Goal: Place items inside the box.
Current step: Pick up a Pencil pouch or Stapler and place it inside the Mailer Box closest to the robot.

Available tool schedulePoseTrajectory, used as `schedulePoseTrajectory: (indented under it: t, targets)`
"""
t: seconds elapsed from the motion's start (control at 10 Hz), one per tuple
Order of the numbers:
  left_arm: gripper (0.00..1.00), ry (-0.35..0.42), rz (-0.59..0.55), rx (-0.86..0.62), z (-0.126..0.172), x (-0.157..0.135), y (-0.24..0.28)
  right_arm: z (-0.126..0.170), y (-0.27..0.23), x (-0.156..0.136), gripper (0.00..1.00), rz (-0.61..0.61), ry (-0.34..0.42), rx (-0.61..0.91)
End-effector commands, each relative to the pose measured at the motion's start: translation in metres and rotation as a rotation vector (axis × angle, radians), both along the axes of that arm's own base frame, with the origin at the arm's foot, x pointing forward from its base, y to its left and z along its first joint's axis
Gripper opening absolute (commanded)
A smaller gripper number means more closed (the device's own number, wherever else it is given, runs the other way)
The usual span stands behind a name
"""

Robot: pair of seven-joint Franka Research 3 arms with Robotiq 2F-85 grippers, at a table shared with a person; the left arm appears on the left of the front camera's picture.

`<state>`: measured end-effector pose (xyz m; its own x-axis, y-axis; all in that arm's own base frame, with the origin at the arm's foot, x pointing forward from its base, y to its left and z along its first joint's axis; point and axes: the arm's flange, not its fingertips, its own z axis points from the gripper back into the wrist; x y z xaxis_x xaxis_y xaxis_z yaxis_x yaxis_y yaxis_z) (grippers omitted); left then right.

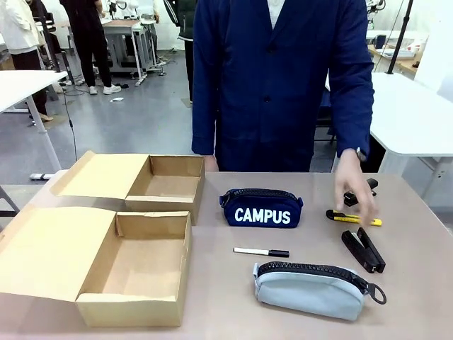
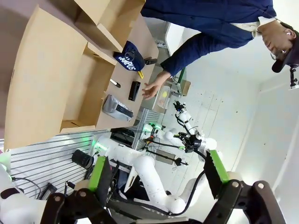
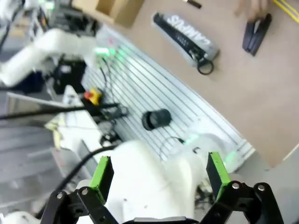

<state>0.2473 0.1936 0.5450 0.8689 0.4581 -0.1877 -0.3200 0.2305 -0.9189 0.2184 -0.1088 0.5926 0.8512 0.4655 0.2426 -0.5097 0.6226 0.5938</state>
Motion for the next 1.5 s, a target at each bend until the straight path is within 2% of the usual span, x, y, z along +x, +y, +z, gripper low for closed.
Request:
schedulePoseTrajectory:
  t: [0.0, 0.1, 0.3, 0.6, 0.9, 1.1, 1.2, 1.4]
  targets:
    - [1.00, -0.003, -0.016, 0.006, 0.001, -0.004, 0.002, 0.002, -0.073, 0.000, 1.00, -0.103, -0.150, 0.207]
    - [1.00, -0.003, -0.016, 0.006, 0.001, -0.004, 0.002, 0.004, -0.111, -0.002, 1.00, -0.180, -0.158, 0.248]
    - [1.00, -0.003, -0.016, 0.006, 0.001, -0.004, 0.002, -0.001, -0.148, -0.012, 1.00, -0.220, -0.187, 0.272]
    - [1.00, -0.003, -0.016, 0.006, 0.001, -0.004, 0.002, -0.008, -0.143, -0.010, 1.00, -0.238, -0.202, 0.301]
    - [1.00, -0.003, -0.016, 0.006, 0.001, -0.004, 0.002, -0.008, -0.128, -0.003, 1.00, -0.290, -0.186, 0.240]
    - [1.00, -0.003, -0.016, 0.006, 0.001, -0.004, 0.002, 0.002, -0.075, -0.012, 1.00, -0.184, -0.238, 0.170]
    - [1.00, -0.003, -0.016, 0.006, 0.001, -0.004, 0.002, -0.001, -0.026, -0.018, 1.00, -0.015, -0.242, 0.086]
    - [1.00, -0.003, -0.016, 0.006, 0.001, -0.004, 0.002, -0.034, 0.066, -0.020, 1.00, 0.338, -0.183, -0.037]
